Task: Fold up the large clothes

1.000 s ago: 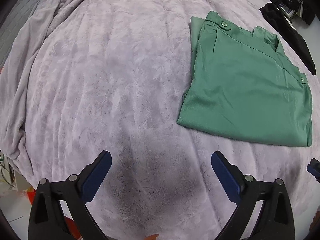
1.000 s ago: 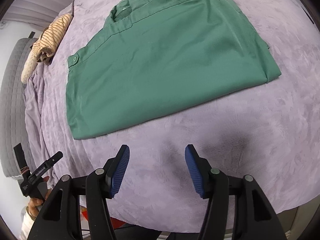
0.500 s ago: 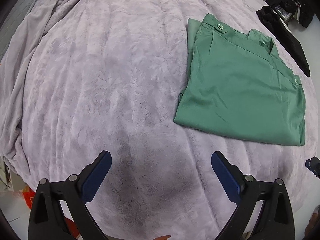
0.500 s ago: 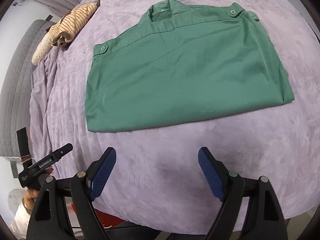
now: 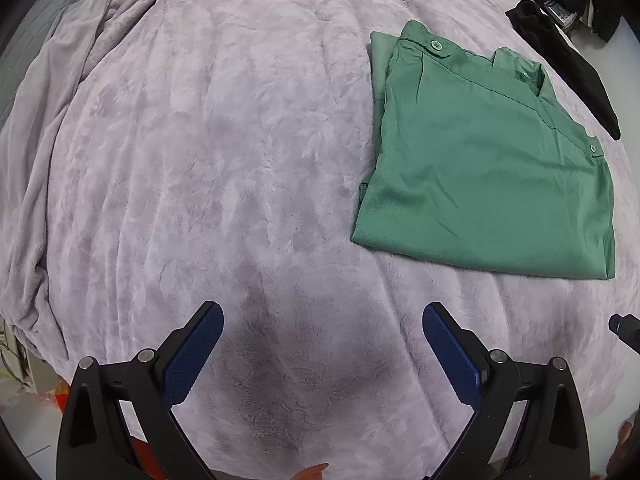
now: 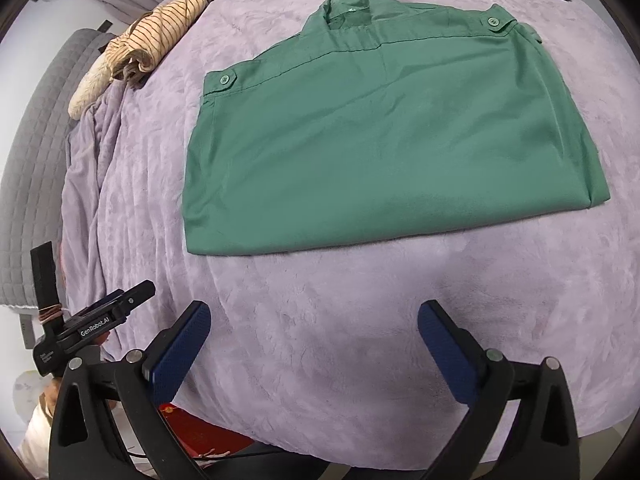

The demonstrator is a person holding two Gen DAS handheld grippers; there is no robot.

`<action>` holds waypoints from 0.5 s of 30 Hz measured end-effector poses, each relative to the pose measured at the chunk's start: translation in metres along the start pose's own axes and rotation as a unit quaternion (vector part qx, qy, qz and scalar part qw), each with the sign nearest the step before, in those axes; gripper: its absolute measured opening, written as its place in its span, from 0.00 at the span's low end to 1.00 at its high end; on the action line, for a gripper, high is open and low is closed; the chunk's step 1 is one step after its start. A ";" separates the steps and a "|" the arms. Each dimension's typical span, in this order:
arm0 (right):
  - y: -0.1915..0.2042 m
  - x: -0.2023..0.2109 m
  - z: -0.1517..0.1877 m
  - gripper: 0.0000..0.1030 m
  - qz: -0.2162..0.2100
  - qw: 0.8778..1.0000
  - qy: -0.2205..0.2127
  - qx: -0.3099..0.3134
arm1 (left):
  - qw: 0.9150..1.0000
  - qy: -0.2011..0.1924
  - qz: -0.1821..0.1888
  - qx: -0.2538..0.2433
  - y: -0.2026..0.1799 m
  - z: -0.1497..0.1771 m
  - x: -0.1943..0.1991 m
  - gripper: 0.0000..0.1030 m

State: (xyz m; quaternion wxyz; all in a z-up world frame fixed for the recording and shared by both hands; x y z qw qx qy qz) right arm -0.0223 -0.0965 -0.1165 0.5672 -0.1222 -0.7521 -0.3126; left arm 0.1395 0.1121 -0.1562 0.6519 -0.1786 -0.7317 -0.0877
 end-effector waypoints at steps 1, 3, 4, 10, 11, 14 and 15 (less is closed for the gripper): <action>0.002 -0.003 0.001 1.00 -0.003 1.000 0.004 0.000 | 1.000 0.001 0.000 -0.001 0.000 0.000 -0.001 0.97; 0.005 -0.008 0.004 1.00 -0.006 1.000 0.010 -0.002 | 1.000 0.002 -0.004 -0.006 0.001 0.000 -0.002 0.97; 0.005 -0.010 0.005 1.00 -0.010 1.000 0.013 -0.004 | 1.000 0.002 -0.006 -0.009 0.001 0.000 -0.003 0.97; 0.005 -0.022 0.010 1.00 -0.027 0.999 0.022 -0.026 | 1.000 0.018 0.000 -0.022 0.001 0.001 -0.010 0.97; 0.004 -0.024 0.011 1.00 -0.029 0.999 0.023 -0.030 | 1.000 0.019 0.000 -0.023 0.001 0.000 -0.011 0.97; 0.003 -0.030 0.013 1.00 -0.037 0.998 0.029 -0.039 | 0.999 0.023 0.005 -0.024 -0.001 -0.001 -0.013 0.97; 0.003 -0.032 0.014 1.00 -0.041 0.998 0.033 -0.041 | 0.999 0.024 0.006 -0.025 -0.001 -0.002 -0.014 0.97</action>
Point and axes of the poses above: each gripper's, at about its wrist camera, not at the fingertips, and x roughly against the way its jaws point, y to its left, z to its underside, the point moved 5 cm from there along -x, roughly the way its jaws point, and after that the axes turned 8 degrees about x, right-handed, at the moved point
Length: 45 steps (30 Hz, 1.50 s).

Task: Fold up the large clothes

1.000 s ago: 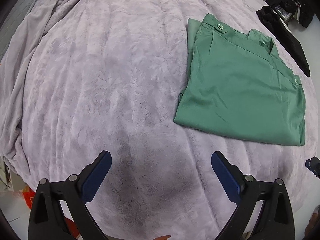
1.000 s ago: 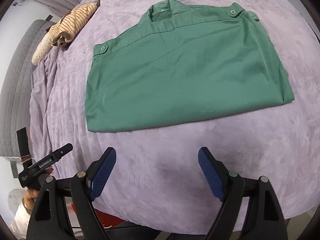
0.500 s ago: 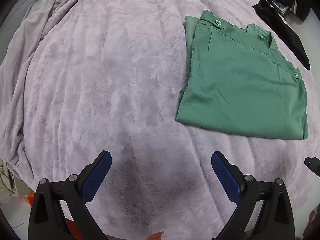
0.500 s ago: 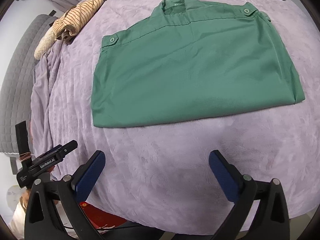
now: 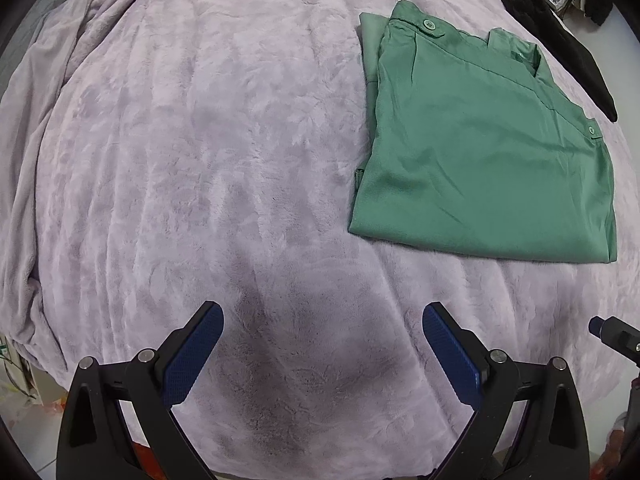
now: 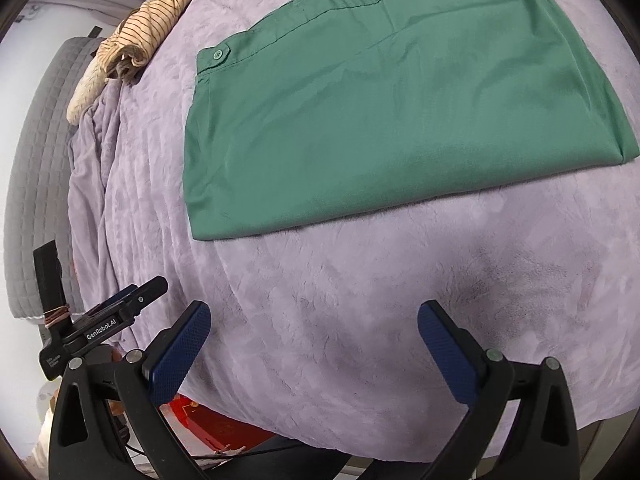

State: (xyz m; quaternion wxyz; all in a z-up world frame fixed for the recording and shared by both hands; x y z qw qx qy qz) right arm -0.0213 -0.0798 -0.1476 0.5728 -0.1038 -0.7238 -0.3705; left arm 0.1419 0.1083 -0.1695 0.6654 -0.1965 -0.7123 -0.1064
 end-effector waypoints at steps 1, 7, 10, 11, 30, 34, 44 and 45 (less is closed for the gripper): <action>0.000 -0.003 0.001 1.00 -0.005 1.000 0.005 -0.004 | 1.000 0.001 0.001 -0.001 0.000 0.000 -0.001 0.97; -0.010 -0.022 0.007 1.00 -0.030 0.998 0.024 -0.050 | 1.000 0.011 0.002 -0.007 0.000 -0.003 -0.008 0.97; -0.014 -0.030 0.010 1.00 -0.032 0.997 0.030 -0.065 | 1.000 0.018 0.008 -0.009 -0.001 -0.003 -0.013 0.97; -0.015 -0.032 0.011 1.00 -0.032 0.997 0.032 -0.069 | 1.000 0.019 0.008 -0.012 -0.002 -0.003 -0.015 0.97; -0.006 -0.101 -0.040 0.99 -0.236 0.953 -0.034 -0.187 | 0.997 0.024 0.079 0.010 -0.007 -0.048 -0.047 0.97; -0.009 -0.117 -0.054 0.99 -0.281 0.927 -0.069 -0.237 | 0.992 0.030 0.123 0.029 -0.004 -0.061 -0.052 0.97; 0.007 -0.082 -0.083 0.10 -0.360 0.901 -0.118 -0.212 | 0.953 0.081 0.288 0.044 -0.048 -0.118 -0.072 0.97; 0.012 -0.078 -0.084 0.10 -0.361 0.902 -0.119 -0.202 | 0.946 0.094 0.309 0.044 -0.057 -0.124 -0.078 0.97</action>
Point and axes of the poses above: each gripper's, at about its wrist camera, not at the fingertips, and x roughly against the way its jaws point, y to its left, z to its underside, the point moved 5 cm from there along -x, roughly the way its jaws point, and after that the axes turned 8 degrees about x, right-handed, at the moved point
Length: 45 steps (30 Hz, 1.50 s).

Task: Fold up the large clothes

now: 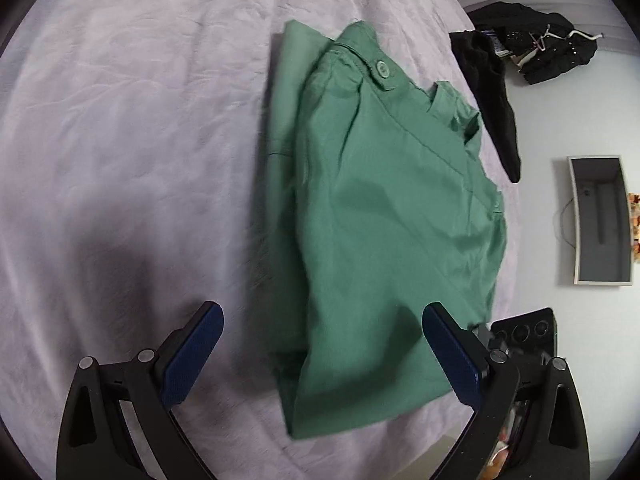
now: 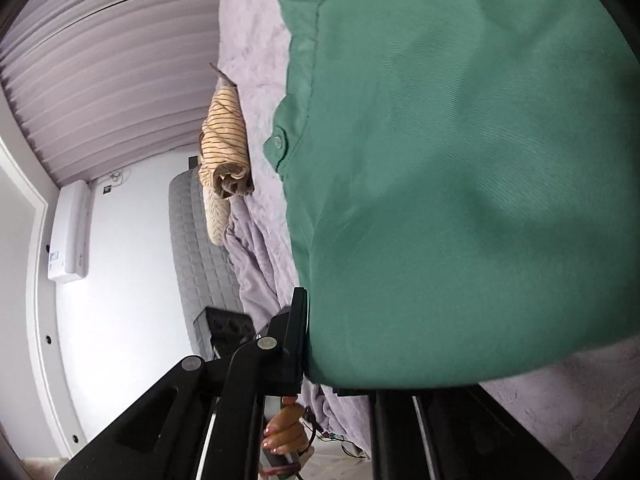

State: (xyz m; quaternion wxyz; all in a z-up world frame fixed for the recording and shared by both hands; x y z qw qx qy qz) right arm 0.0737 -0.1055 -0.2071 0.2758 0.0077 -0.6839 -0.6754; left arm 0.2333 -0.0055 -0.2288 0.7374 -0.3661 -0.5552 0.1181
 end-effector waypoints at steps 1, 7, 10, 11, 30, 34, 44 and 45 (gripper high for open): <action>0.004 0.000 0.000 0.10 0.001 1.000 0.003 0.007 | 1.000 0.013 0.016 0.002 -0.005 -0.004 -0.009 0.97; 0.007 -0.009 0.010 0.10 0.037 0.998 0.039 0.033 | 0.998 0.030 -0.038 -0.025 -0.026 -0.016 -0.054 0.35; 0.004 -0.001 0.018 0.14 0.089 0.991 0.083 0.056 | 0.998 0.010 -0.051 -0.045 -0.035 -0.013 -0.048 0.24; 0.005 0.009 0.020 0.14 0.099 0.988 0.089 0.074 | 0.997 0.000 -0.056 -0.060 -0.040 -0.011 -0.043 0.23; -0.048 0.073 -0.071 0.09 0.224 0.960 0.064 0.156 | 0.959 -0.095 -0.089 -0.251 -0.256 0.039 -0.037 0.16; -0.041 0.140 -0.085 0.11 0.188 0.970 0.009 0.152 | 0.929 -0.088 -0.129 -0.336 -0.326 0.066 -0.093 0.16; -0.125 0.248 -0.101 0.14 0.150 0.986 -0.070 0.028 | 0.881 -0.019 -0.236 -0.409 -0.362 0.127 -0.265 0.17; -0.130 0.251 -0.100 0.14 0.139 0.987 -0.074 0.019 | 0.876 -0.027 -0.249 -0.412 -0.360 0.129 -0.269 0.19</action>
Point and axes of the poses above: each gripper's, at about its wrist camera, not at the fingertips, and x roughly against the way its jaws point, y to its left, z to its underside, the point moved 5 cm from there along -x, roughly the way its jaws point, and after that the axes turned 8 degrees about x, right-handed, at the moved point
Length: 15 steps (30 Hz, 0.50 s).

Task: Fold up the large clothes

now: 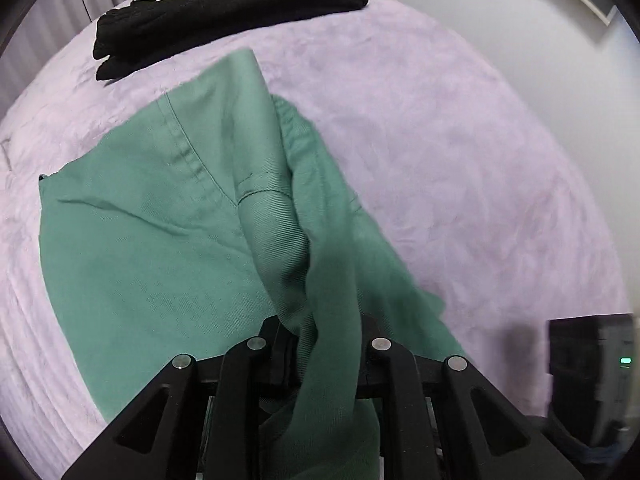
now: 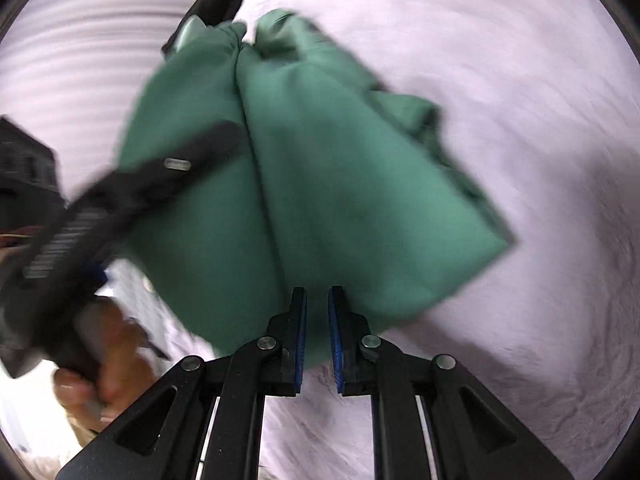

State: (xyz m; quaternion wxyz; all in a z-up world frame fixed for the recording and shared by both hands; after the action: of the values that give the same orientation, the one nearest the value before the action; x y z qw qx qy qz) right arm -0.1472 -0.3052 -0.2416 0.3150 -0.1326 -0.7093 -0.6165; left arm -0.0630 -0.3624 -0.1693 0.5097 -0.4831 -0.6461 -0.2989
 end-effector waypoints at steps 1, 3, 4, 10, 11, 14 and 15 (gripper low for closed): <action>-0.004 0.001 0.000 0.14 -0.005 1.000 -0.003 -0.006 | 1.000 -0.002 -0.005 -0.001 -0.002 0.001 -0.001 0.27; -0.003 -0.003 -0.003 0.14 -0.013 1.000 -0.007 -0.010 | 1.000 -0.008 0.004 0.005 -0.007 0.002 0.000 0.46; -0.004 -0.003 -0.004 0.14 -0.016 1.000 -0.007 -0.012 | 1.000 -0.013 0.010 0.009 -0.008 0.002 0.005 0.63; 0.000 -0.006 -0.002 0.14 -0.012 1.000 -0.001 -0.010 | 0.998 -0.052 0.027 0.017 -0.015 0.000 0.032 0.86; 0.000 -0.004 -0.002 0.14 -0.006 1.000 -0.002 -0.009 | 0.998 -0.059 0.033 0.020 -0.013 0.000 0.039 0.86; -0.001 0.010 -0.007 0.14 0.021 1.000 -0.005 -0.009 | 0.994 -0.085 0.050 0.045 -0.003 0.000 0.063 1.00; -0.002 0.015 -0.009 0.18 0.028 1.000 -0.007 -0.010 | 0.993 -0.090 0.061 0.055 0.000 0.002 0.071 1.00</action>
State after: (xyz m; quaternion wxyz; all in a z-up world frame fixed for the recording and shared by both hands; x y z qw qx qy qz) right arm -0.1569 -0.3176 -0.2338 0.3255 -0.1595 -0.7017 -0.6133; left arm -0.0643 -0.3382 -0.1023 0.4924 -0.5177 -0.6742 -0.1871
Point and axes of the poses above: each gripper's, at about its wrist camera, not at the fingertips, and x roughly against the way its jaws point, y to its left, z to its underside, the point moved 5 cm from there along -x, roughly the way its jaws point, and after that the axes turned 8 degrees about x, right-handed, at the moved point
